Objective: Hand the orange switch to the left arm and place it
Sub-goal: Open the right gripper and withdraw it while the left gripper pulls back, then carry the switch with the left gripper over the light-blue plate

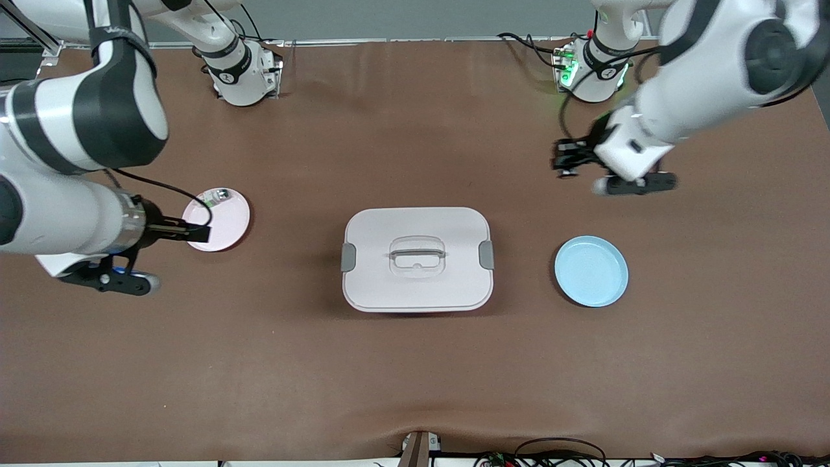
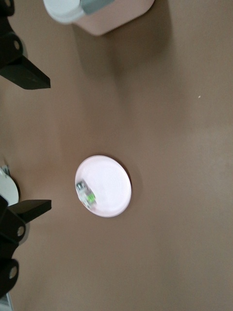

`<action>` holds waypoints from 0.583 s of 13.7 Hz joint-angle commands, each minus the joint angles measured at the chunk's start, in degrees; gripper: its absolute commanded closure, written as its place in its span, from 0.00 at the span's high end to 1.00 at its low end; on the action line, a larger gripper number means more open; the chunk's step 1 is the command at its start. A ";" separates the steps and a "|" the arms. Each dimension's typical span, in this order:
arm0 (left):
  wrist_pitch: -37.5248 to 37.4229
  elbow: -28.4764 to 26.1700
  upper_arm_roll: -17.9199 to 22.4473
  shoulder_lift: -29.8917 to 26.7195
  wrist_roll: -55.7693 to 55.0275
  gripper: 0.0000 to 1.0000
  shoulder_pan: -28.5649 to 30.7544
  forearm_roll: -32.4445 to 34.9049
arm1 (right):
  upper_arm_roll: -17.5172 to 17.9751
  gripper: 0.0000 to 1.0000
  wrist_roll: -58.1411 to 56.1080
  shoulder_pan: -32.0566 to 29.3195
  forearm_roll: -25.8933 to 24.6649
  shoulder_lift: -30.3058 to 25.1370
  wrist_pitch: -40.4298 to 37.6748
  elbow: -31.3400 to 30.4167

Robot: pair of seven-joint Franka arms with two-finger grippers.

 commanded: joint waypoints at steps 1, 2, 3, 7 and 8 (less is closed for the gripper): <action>0.55 -8.09 -0.45 -7.83 6.52 0.00 7.99 0.55 | 0.76 1.00 -8.79 -2.64 -3.11 -0.73 -0.63 -0.07; 1.86 -10.20 -0.36 -9.86 6.44 0.00 10.19 0.64 | 0.67 1.00 -11.78 -3.95 -3.29 -0.73 -0.63 -0.07; 3.53 -12.31 -0.36 -11.96 6.27 0.00 12.39 0.90 | 0.76 1.00 -14.60 -5.97 -3.04 -0.73 -0.54 -0.16; 11.69 -18.56 -0.80 -15.94 -10.45 0.00 15.75 0.91 | 0.85 1.00 -21.22 -10.73 -3.12 -0.73 -0.10 -0.25; 14.07 -19.45 -1.24 -15.85 -16.00 0.00 15.75 0.99 | 0.85 1.00 -21.22 -11.43 -3.03 -0.82 -0.10 -0.51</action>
